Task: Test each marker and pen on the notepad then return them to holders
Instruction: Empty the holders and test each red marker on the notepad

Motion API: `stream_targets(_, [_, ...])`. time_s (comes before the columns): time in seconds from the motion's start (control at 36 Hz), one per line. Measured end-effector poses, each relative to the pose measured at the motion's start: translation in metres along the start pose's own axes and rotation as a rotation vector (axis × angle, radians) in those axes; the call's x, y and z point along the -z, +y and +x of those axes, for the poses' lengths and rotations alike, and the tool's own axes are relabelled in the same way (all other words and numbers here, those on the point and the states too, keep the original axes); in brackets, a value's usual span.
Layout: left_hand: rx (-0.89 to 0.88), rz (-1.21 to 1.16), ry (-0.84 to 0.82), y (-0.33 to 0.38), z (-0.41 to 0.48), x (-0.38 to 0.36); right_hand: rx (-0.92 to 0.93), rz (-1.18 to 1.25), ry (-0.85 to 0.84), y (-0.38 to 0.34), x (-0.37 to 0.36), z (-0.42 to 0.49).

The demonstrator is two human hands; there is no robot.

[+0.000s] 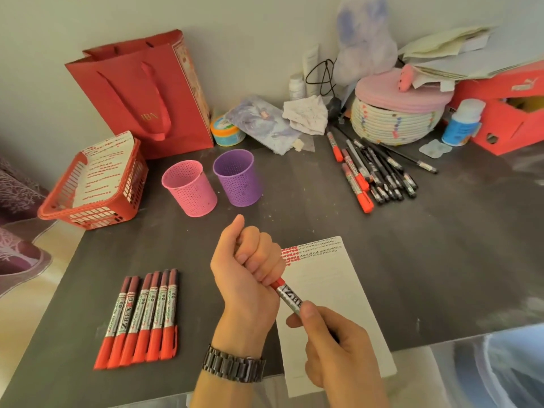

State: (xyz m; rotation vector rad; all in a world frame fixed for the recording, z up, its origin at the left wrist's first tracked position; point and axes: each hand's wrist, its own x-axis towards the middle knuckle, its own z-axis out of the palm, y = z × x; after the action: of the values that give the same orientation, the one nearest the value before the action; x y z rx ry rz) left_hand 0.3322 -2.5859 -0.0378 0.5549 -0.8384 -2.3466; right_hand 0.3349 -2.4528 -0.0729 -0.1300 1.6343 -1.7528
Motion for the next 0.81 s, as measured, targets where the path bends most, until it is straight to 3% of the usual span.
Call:
stream_targets(0.14, [-0.016,0.035,-0.025,0.010,-0.003,0.007,-0.041,-0.003,-0.078,-0.002,-0.004,0.002])
stream_targets(0.22, [-0.004,0.132,-0.067,0.023,-0.005,0.019,0.016,-0.164,-0.154,-0.007,-0.002,0.011])
stream_targets(0.31, [-0.021,0.448,-0.100,0.039,-0.012,0.038,0.112,-0.399,-0.220,-0.016,0.002,0.025])
stream_targets(0.42, [-0.038,1.045,-0.193,0.061,-0.029,0.072,0.286,-0.648,-0.316,-0.029,-0.001,0.039])
stream_targets(0.53, [0.022,1.390,-0.226,0.093,-0.050,0.102,0.498,-0.895,-0.420,-0.041,-0.020,0.052])
stream_targets(0.61, [-0.098,1.593,-0.175,0.111,-0.068,0.117,0.576,-1.018,-0.535,-0.045,-0.045,0.059])
stream_targets(0.72, [-0.136,1.632,-0.052,0.121,-0.087,0.137,0.686,-0.978,-0.640,-0.038,-0.077,0.066])
stream_targets(0.81, [-0.216,1.645,0.120,0.131,-0.096,0.158,0.608,-0.832,-0.676,-0.032,-0.099,0.072])
